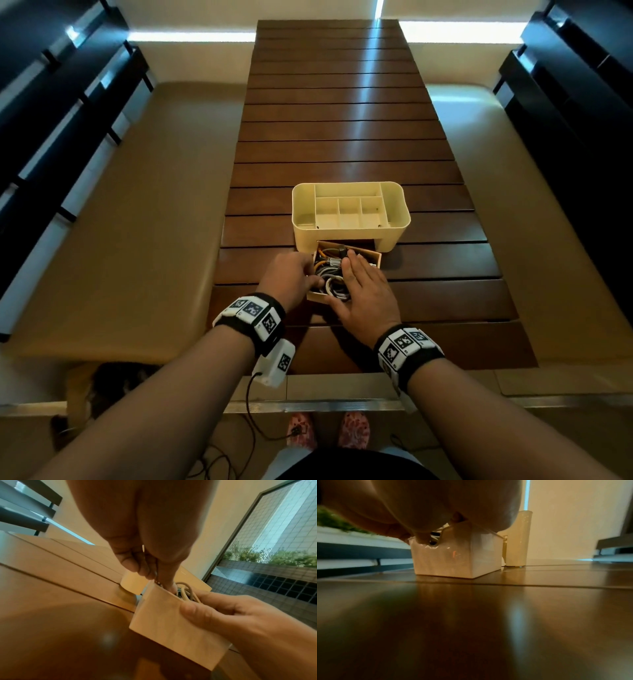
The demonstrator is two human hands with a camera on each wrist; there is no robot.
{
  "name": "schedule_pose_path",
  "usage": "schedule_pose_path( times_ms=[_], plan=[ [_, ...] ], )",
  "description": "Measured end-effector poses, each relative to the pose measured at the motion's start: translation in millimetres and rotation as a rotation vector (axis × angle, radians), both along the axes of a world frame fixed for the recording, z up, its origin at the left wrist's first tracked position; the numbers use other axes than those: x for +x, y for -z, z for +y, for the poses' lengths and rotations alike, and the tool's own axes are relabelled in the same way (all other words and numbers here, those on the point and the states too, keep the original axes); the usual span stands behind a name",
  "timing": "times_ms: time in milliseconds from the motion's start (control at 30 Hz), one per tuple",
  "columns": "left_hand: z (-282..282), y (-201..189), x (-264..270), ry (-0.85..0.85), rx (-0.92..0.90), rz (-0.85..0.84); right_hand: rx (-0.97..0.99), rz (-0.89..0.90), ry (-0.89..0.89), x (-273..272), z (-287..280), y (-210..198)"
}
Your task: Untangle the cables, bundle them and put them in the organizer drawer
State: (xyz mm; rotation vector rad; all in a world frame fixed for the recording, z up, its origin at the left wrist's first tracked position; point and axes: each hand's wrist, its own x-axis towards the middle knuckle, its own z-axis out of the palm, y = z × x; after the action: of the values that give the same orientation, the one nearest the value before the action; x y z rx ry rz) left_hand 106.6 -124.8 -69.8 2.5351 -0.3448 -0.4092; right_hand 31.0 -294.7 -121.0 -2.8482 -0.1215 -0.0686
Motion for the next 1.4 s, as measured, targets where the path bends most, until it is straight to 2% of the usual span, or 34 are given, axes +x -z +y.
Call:
schedule_pose_path(
  times_ms=[167,233,333,467,700,800,933,1067,1167,1267,1333,1400],
  plan=[
    [8.5,7.8,-17.3,0.158,-0.134,-0.171,0.155,-0.079,0.018,2.7,-4.6,-0.9],
    [0.2,9.3,-17.8,0.23,-0.107,-0.21,0.138,-0.1,0.011,2.8,-4.6,1.4],
    [-13.5,13.4,-12.2,0.247,-0.101,-0.213,0.114,-0.094,0.012,2.4,-3.0,6.3],
    [-17.1,26.1,-5.7,0.286,-0.005,-0.236,0.046,-0.002,0.001,1.7,-2.3,6.9],
    [-19.0,31.5,-2.3,0.306,0.049,-0.335,0.211,0.093,-0.09,-0.4,-17.1,-4.8],
    [-20.0,31.0,-2.3,0.267,0.01,-0.315,0.27,0.039,-0.052,5.8,-16.6,-0.1],
    [-15.3,28.9,-8.1,0.244,-0.051,-0.259,0.291,-0.135,-0.04,16.1,-17.3,6.3],
    [-11.3,33.5,-14.3,0.281,0.014,-0.221,0.24,-0.186,-0.065,17.0,-17.2,9.4],
    [-11.2,33.8,-13.4,0.351,0.11,-0.327,0.245,-0.183,-0.08,16.9,-19.5,11.9],
    [-13.0,28.1,-5.1,0.518,0.322,-0.418,0.248,-0.198,-0.101,18.3,-21.4,12.4],
    [-14.7,26.3,-2.1,0.575,0.425,-0.372,0.256,-0.199,-0.092,18.9,-21.7,11.8],
    [-17.3,30.1,-1.4,0.56,0.422,-0.355,0.25,-0.179,-0.084,17.7,-20.5,10.6]
  ],
)
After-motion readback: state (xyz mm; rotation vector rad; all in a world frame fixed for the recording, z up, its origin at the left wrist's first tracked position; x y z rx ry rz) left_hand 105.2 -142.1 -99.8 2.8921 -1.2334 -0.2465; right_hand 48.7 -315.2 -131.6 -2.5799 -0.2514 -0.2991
